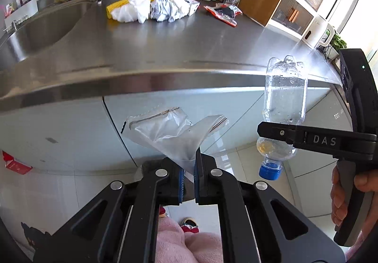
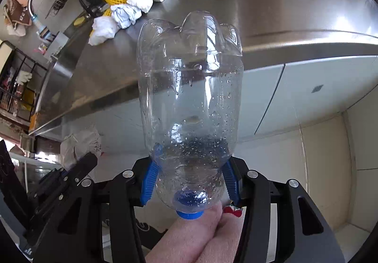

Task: Collect trash
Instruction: 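Carry the bottle and bag over the bin and open both tools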

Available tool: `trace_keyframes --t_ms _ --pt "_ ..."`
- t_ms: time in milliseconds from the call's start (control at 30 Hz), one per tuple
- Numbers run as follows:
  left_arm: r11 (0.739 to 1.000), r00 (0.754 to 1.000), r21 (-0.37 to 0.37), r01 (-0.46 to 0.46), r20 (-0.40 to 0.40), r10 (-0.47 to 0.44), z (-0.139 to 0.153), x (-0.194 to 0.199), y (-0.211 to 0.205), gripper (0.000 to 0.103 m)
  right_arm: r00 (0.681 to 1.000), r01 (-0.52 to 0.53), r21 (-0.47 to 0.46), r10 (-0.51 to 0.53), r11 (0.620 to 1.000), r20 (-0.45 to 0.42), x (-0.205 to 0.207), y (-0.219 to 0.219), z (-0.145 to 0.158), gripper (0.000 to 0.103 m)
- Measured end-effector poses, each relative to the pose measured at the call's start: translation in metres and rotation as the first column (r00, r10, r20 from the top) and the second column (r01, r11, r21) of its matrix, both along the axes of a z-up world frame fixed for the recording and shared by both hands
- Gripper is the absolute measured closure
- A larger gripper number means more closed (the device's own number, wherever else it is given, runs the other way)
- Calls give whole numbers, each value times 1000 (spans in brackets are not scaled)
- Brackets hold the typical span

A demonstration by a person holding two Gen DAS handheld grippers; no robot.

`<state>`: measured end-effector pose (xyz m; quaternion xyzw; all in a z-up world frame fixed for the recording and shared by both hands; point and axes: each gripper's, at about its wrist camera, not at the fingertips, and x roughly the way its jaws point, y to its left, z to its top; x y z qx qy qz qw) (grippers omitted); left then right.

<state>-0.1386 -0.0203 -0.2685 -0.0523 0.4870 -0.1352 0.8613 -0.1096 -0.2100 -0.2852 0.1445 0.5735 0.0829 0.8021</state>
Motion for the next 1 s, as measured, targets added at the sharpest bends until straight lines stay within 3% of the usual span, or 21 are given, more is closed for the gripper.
trace_keyframes --t_ms 367,700,1000 --pt "999 983 -10 -31 -182 29 -100 -9 6 98 988 -9 18 11 1000 -152 -11 12 -106 53" --pt "1000 944 -3 -14 -330 13 -206 5 11 98 972 -60 -27 52 998 -231 15 44 -193 53" --pt "1000 925 -7 9 -380 -11 -253 20 11 97 961 -51 -52 34 997 -275 26 56 -237 52"
